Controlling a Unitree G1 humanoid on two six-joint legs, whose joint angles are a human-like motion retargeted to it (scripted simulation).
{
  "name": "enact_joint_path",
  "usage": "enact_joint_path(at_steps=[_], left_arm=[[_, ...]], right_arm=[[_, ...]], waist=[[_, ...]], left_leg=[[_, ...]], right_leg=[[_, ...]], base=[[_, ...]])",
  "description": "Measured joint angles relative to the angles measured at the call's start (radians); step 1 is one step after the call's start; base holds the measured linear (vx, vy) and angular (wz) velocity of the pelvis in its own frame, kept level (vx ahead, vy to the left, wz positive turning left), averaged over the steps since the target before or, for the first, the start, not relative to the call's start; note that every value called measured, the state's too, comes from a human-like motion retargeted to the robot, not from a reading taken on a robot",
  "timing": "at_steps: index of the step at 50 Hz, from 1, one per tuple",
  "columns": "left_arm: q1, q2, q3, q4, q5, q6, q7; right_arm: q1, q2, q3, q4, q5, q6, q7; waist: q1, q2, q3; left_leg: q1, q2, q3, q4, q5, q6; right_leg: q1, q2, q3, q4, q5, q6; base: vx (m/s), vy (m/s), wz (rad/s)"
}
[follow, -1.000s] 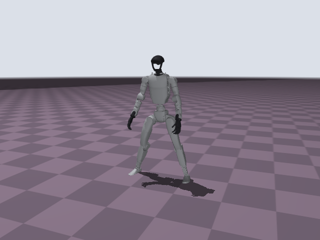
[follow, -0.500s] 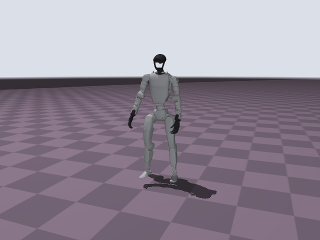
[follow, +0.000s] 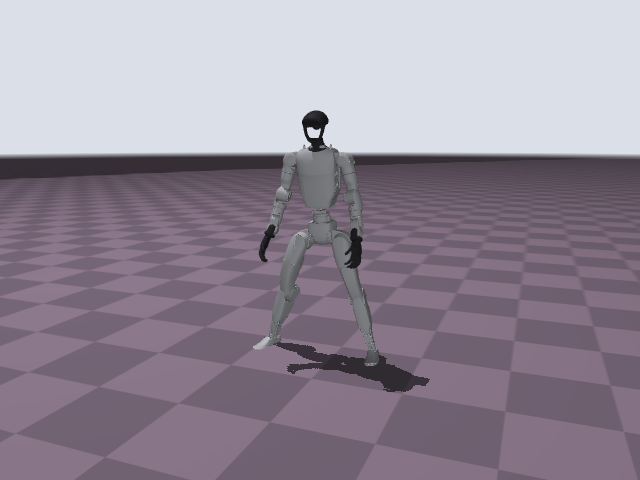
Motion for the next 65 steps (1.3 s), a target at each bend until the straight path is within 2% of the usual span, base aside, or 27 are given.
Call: enact_joint_path(at_steps=[3, 5, 9, 13, 15, 17, 20, 22, 23, 24, 27, 32, 35, 38, 41, 45, 49, 54, 57, 60, 63, 65], left_arm=[[0.013, -0.021, 0.04, 0.018, 0.016, -0.011, -0.003], [0.021, -0.042, 0.076, 0.033, 0.063, -0.009, -0.015], [0.025, -0.09, 0.144, 0.045, 0.177, 0.056, -0.057], [0.011, -0.11, 0.117, 0.009, 0.166, 0.096, -0.069], [0.008, -0.104, 0.083, -0.013, 0.177, 0.109, -0.064], [0.002, -0.095, 0.066, -0.036, 0.165, 0.094, -0.07], [-0.004, -0.083, 0.049, -0.045, 0.161, 0.075, -0.092], [-0.011, -0.076, 0.044, -0.027, 0.214, 0.071, -0.098], [-0.019, -0.074, 0.035, -0.02, 0.125, 0.087, -0.135], [-0.025, -0.07, 0.025, -0.01, 0.097, 0.088, -0.153], [-0.04, -0.055, 0.011, 0.03, 0.115, 0.071, -0.158], [-0.059, -0.025, -0.009, 0.085, 0.14, 0.078, -0.144], [-0.081, -0.02, -0.024, 0.113, 0.185, 0.085, -0.132], [-0.101, -0.025, -0.018, 0.103, 0.217, 0.102, -0.123], [-0.108, -0.031, -0.004, 0.055, 0.191, 0.101, -0.097], [-0.103, -0.027, -0.016, -0.014, 0.115, 0.073, -0.057], [-0.089, -0.014, -0.04, -0.033, 0.089, 0.057, -0.048], [-0.08, 0.01, -0.034, 0.001, 0.11, 0.052, -0.048], [-0.074, 0.032, -0.009, 0.026, 0.141, 0.046, -0.026], [-0.072, 0.039, 0.041, 0.061, 0.181, 0.038, -0.008], [-0.064, 0.024, 0.108, 0.083, 0.233, 0.062, -0.022], [-0.057, 0.012, 0.139, 0.083, 0.282, 0.085, -0.037]], right_arm=[[-0.006, 0.014, -0.013, 0.011, 0.01, -0.013, 0.013], [-0.012, 0.017, -0.012, 0.024, 0.044, -0.029, 0.033], [-0.04, 0.006, 0.014, 0.049, 0.112, -0.022, 0.092], [-0.056, -0.016, 0.001, 0.047, 0.118, 0.012, 0.08], [-0.041, -0.025, -0.013, 0.04, 0.139, 0.022, 0.055], [-0.027, -0.03, -0.015, 0.033, 0.14, 0.015, 0.067], [-0.006, -0.036, -0.01, 0.033, 0.14, -0.007, 0.082], [0.003, -0.036, 0.008, 0.039, 0.167, -0.028, 0.098], [0.004, -0.038, -0.008, 0.05, 0.084, 0.005, 0.098], [0.007, -0.036, -0.011, 0.054, 0.063, 0.009, 0.097], [0.01, -0.018, -0.007, 0.051, 0.094, -0.021, 0.088], [0.009, 0.011, -0.016, 0.025, 0.128, -0.032, 0.067], [0.022, 0.015, -0.02, 0.023, 0.125, -0.033, 0.064], [0.035, 0.001, -0.033, 0.037, 0.097, -0.016, 0.077], [0.041, -0.013, -0.046, 0.056, 0.081, -0.001, 0.075], [0.044, -0.014, -0.056, 0.073, 0.075, 0.01, 0.054], [0.056, -0.001, -0.058, 0.073, 0.06, 0.025, 0.045], [0.052, 0.018, -0.051, 0.063, 0.006, 0.041, 0.045], [0.039, 0.027, -0.028, 0.046, -0.038, 0.036, 0.037], [0.023, 0.021, 0.009, 0.032, -0.081, 0.011, 0.042], [0.001, -0.006, 0.062, 0.028, -0.075, -0.011, 0.075], [-0.015, -0.027, 0.087, 0.026, -0.034, -0.018, 0.091]], waist=[[0.02, 0.004, -0.008], [0.03, 0.01, -0.007], [0.024, 0.01, 0.013], [0.049, -0.017, 0.041], [0.065, -0.03, 0.043], [0.116, -0.038, 0.037], [0.143, -0.047, 0.022], [0.141, -0.039, 0.007], [0.14, -0.027, 0.003], [0.136, -0.022, 0.0], [0.108, -0.033, -0.005], [0.032, -0.04, -0.001], [0.0, -0.02, -0.007], [-0.015, 0.011, -0.009], [-0.026, 0.034, -0.005], [-0.034, 0.039, 0.003], [-0.027, 0.021, -0.007], [-0.003, -0.016, -0.019], [0.014, -0.034, -0.013], [0.028, -0.034, 0.002], [0.022, -0.024, 0.018], [0.012, -0.029, 0.027]], left_leg=[[-0.007, 0.036, 0.014, 0.023, 0.021, 0.02], [-0.012, 0.054, 0.034, 0.047, 0.043, 0.058], [-0.036, 0.057, 0.145, 0.125, 0.027, 0.116], [-0.063, -0.032, 0.207, 0.206, -0.076, 0.143], [-0.115, -0.076, 0.205, 0.308, -0.133, 0.116], [-0.078, -0.152, 0.217, 0.209, -0.116, 0.157], [-0.072, -0.233, 0.219, 0.147, -0.127, 0.187], [-0.071, -0.251, 0.182, 0.105, -0.131, 0.18], [-0.069, -0.243, 0.149, 0.084, -0.121, 0.139], [-0.065, -0.238, 0.117, 0.066, -0.105, 0.131], [-0.048, -0.211, 0.063, 0.032, -0.061, 0.139], [-0.016, -0.137, 0.065, 0.023, -0.055, 0.052], [-0.005, -0.098, 0.058, 0.011, -0.043, 0.025], [0.0, -0.065, 0.046, 0.008, -0.035, 0.014], [0.003, -0.04, 0.028, 0.011, -0.036, 0.012], [0.015, -0.023, 0.01, 0.01, -0.038, 0.013], [0.025, -0.017, 0.007, 0.01, -0.036, 0.011], [0.022, -0.005, 0.025, 0.021, -0.027, 0.01], [0.014, 0.018, 0.034, 0.038, -0.01, 0.02], [0.001, 0.055, 0.048, 0.06, 0.034, 0.05], [-0.017, 0.078, 0.112, 0.091, 0.067, 0.096], [-0.029, 0.065, 0.166, 0.115, 0.036, 0.125]], right_leg=[[-0.007, 0.025, 0.001, -0.008, 0.0, 0.017], [-0.012, 0.043, 0.017, 0.001, -0.022, 0.018], [-0.025, 0.073, 0.023, 0.041, -0.051, -0.024], [-0.028, 0.075, 0.033, 0.042, -0.049, -0.034], [-0.023, 0.072, 0.021, 0.04, -0.056, -0.034], [-0.032, 0.091, 0.047, 0.026, -0.043, -0.032], [-0.031, 0.115, 0.045, 0.02, -0.045, -0.02], [-0.028, 0.15, 0.036, 0.024, -0.053, -0.018], [-0.022, 0.183, 0.028, 0.028, -0.063, -0.026], [-0.017, 0.205, 0.023, 0.033, -0.071, -0.032], [-0.012, 0.248, 0.021, 0.057, -0.096, -0.046], [-0.058, 0.297, 0.063, 0.206, -0.196, -0.088], [-0.106, 0.293, 0.062, 0.328, -0.262, -0.107], [-0.119, 0.24, 0.007, 0.38, -0.285, -0.125], [-0.098, 0.18, -0.024, 0.354, -0.273, -0.125], [-0.053, 0.119, 0.026, 0.256, -0.209, -0.089], [-0.015, 0.055, 0.07, 0.147, -0.136, -0.057], [0.003, -0.001, 0.052, 0.053, -0.04, -0.034], [0.003, -0.002, 0.046, 0.03, -0.022, -0.016], [-0.003, 0.029, 0.054, 0.036, -0.049, 0.006], [-0.011, 0.066, 0.047, 0.06, -0.071, -0.015], [-0.012, 0.077, 0.038, 0.068, -0.076, -0.026]], base=[[0.06, -0.53, -0.4], [0.05, -0.5, -0.23], [0.03, -0.46, 0.01], [0.02, -0.34, -0.08], [0.05, -0.23, -0.06], [0.06, -0.19, -0.49], [0.07, -0.15, -0.13], [0.07, -0.13, 0.03], [0.07, -0.13, 0.04], [0.07, -0.13, 0.04], [0.06, -0.11, 0.04], [0.04, -0.08, 0.09], [0.05, -0.08, 0.25], [0.07, -0.11, 0.29], [0.08, -0.16, 0.3], [0.08, -0.24, 0.23], [0.08, -0.34, 0.05], [0.06, -0.46, -0.19], [0.03, -0.55, -0.29], [0.01, -0.55, -0.14], [0.0, -0.5, 0.11], [0.0, -0.44, 0.21]])
